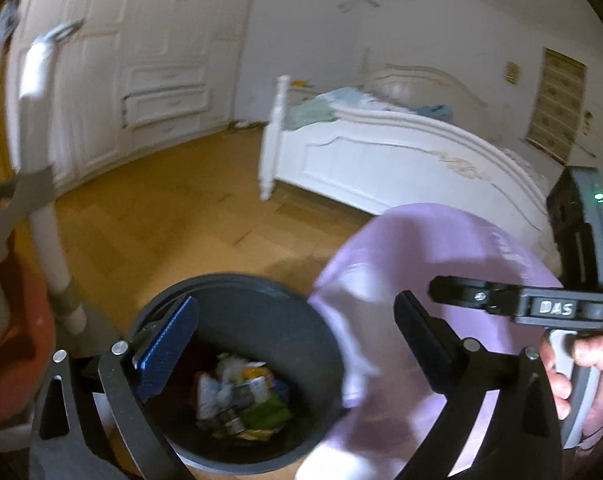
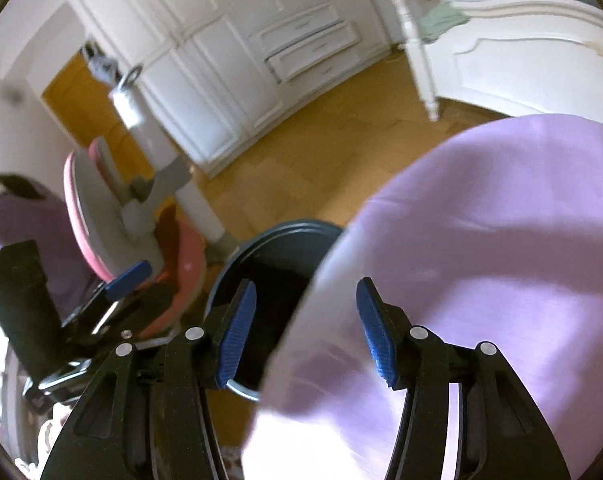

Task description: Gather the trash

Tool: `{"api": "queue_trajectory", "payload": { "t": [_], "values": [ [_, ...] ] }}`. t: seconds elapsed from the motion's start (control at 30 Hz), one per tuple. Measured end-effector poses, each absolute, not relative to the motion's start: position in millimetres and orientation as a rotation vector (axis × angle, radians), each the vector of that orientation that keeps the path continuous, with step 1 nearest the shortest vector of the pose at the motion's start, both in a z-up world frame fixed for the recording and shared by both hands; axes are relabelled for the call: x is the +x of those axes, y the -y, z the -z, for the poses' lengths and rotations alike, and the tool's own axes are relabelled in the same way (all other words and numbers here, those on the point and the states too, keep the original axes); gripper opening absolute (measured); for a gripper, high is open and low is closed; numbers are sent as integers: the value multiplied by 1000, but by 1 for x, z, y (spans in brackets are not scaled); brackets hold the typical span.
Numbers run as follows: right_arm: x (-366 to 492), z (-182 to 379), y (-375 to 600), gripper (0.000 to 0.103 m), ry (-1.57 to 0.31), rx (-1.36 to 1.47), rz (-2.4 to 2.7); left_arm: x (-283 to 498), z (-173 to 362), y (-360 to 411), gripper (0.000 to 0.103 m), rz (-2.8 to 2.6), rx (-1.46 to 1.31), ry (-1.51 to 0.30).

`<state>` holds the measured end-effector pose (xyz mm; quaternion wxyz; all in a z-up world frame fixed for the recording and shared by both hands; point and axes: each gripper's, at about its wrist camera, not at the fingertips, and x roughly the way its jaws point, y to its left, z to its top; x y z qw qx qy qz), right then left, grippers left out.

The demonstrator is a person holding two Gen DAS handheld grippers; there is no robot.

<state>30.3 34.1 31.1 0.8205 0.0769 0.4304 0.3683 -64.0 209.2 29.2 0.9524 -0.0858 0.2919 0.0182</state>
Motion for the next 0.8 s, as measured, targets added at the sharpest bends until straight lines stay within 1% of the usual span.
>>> {"api": "queue_trajectory", "payload": {
  "t": [0.13,0.17,0.23,0.37,0.4,0.43,0.53,0.6,0.8],
  "values": [
    [30,-39,29,53,-858,201,-689,-56,-45,-153,97,47,-126,-573],
    [27,-40,42,64,-841,202,-662,-54,-47,-140,97,66,-115,-566],
    [23,-44,71,80,-791,208,-600,-50,-52,-111,97,99,-94,-552],
    [15,-47,129,81,-716,159,-460,-41,-51,-71,97,118,-96,-534],
    [12,-47,141,84,-699,142,-423,-37,-49,-59,97,129,-108,-532],
    [11,-47,152,90,-679,123,-384,-34,-48,-53,98,130,-116,-531],
    [1,-46,191,91,-620,65,-250,-25,-44,-28,98,97,-114,-523],
    [-6,-44,217,97,-571,43,-150,-22,-42,-8,98,88,-80,-489],
    [-33,-38,259,98,-351,79,50,-16,-30,29,98,115,6,-444]
  ]
}}
